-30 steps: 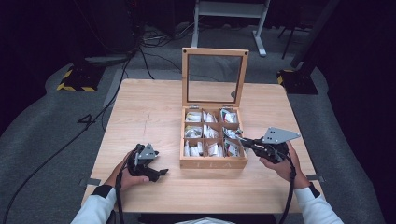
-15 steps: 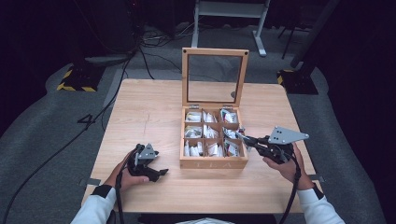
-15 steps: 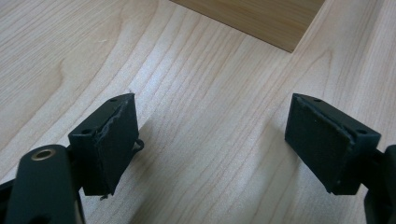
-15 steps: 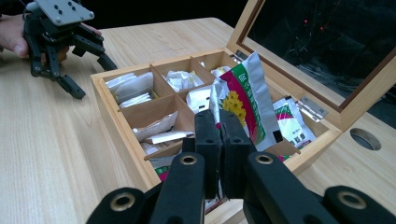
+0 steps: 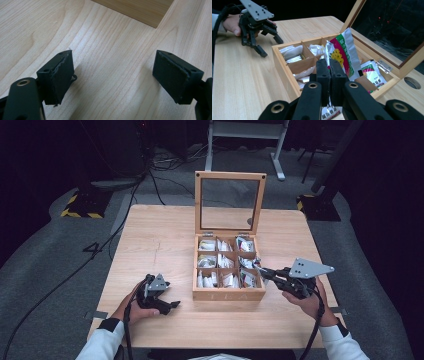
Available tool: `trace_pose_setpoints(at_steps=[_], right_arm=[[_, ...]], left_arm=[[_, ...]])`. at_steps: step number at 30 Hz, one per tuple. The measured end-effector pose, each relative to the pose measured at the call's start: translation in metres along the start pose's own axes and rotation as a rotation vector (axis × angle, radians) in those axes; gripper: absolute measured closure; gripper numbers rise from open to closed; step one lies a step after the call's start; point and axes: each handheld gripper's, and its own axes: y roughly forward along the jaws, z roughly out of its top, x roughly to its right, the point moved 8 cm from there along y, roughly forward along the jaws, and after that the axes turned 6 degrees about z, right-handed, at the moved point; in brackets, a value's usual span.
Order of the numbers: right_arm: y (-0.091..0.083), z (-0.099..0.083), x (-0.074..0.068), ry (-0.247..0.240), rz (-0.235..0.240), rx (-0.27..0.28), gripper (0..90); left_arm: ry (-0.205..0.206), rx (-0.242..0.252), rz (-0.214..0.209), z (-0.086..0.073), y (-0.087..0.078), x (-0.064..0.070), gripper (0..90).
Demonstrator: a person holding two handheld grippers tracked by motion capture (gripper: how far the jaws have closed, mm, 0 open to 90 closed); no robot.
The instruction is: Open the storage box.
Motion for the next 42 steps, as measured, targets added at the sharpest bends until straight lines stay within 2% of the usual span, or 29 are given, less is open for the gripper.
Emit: trace_pose_setpoints(at_steps=[10,20,37,42], right_arm=[[0.000,0.000,-0.018,-0.014,0.040,-0.007,88.1],[0.002,-0.010,-0.037,-0.020,0.095,-0.034,88.1],[0.023,-0.025,-0.065,-0.053,0.191,-0.101,88.0],[0.033,-0.035,-0.071,-0.068,0.228,-0.146,87.9]], left_arm=[[0.001,0.000,0.000,0.000,0.000,0.000,17.7],[0.000,0.000,0.000,0.000,0.000,0.000,17.7],[0.000,0.000,0.000,0.000,0.000,0.000,17.7],[0.000,0.000,0.000,0.000,0.000,0.000,17.7]])
